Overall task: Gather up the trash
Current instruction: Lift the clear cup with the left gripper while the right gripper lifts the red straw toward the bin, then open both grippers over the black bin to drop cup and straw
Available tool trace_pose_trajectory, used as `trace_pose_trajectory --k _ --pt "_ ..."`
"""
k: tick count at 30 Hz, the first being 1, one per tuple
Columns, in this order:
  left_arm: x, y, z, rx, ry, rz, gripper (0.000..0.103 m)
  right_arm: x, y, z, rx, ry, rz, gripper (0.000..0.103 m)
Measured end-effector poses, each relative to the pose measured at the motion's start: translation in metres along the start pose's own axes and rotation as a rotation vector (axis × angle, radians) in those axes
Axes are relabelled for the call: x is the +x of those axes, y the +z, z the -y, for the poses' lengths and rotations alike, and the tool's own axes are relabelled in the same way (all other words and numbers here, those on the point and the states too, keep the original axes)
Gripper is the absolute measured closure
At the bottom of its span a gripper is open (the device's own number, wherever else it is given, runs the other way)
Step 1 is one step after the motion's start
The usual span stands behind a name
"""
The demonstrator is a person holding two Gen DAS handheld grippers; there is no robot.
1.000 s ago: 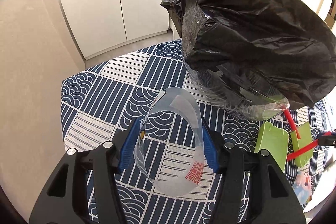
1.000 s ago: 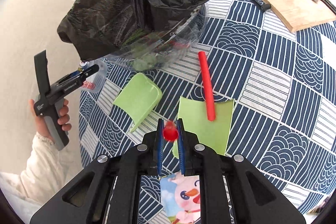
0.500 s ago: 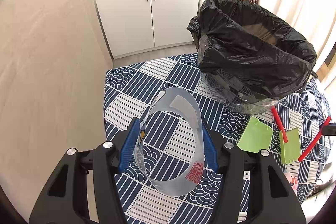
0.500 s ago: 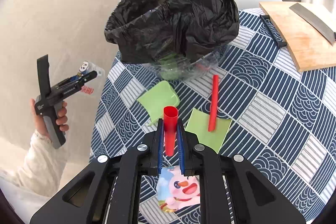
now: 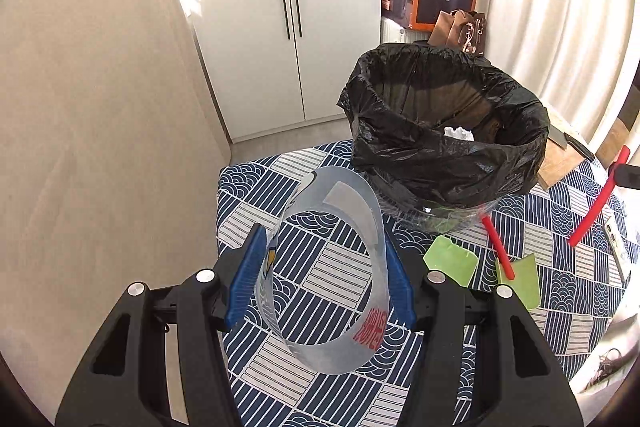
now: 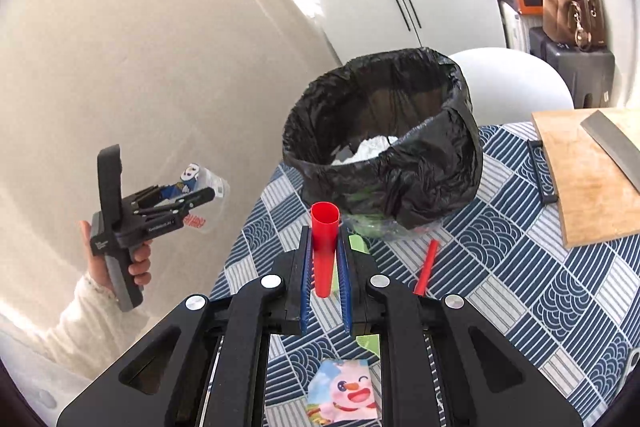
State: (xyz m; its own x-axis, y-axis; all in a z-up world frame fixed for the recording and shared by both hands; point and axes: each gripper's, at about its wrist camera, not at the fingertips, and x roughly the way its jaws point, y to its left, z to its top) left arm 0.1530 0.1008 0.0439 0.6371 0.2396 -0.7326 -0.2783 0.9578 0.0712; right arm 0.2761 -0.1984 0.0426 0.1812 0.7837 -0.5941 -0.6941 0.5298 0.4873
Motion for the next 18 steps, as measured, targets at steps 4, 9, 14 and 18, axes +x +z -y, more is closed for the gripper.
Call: trace_pose_trajectory --k 4,9,14,18 --pt "-0.016 0.005 0.01 -0.004 -0.02 0.036 0.046 -0.006 0.014 -0.002 -0.02 0.034 0.03 0.092" --pt "-0.028 0.015 0.024 0.003 -0.041 0.072 0.046 -0.011 0.034 -0.006 -0.053 0.054 0.059 0.092" --pt "-0.031 0.026 0.037 0.024 -0.057 0.101 0.046 -0.015 0.056 -0.011 -0.104 0.06 0.083 0.092" --pt "-0.028 0.036 0.044 0.036 -0.084 0.115 0.046 -0.016 0.073 -0.014 -0.138 0.053 0.101 0.092"
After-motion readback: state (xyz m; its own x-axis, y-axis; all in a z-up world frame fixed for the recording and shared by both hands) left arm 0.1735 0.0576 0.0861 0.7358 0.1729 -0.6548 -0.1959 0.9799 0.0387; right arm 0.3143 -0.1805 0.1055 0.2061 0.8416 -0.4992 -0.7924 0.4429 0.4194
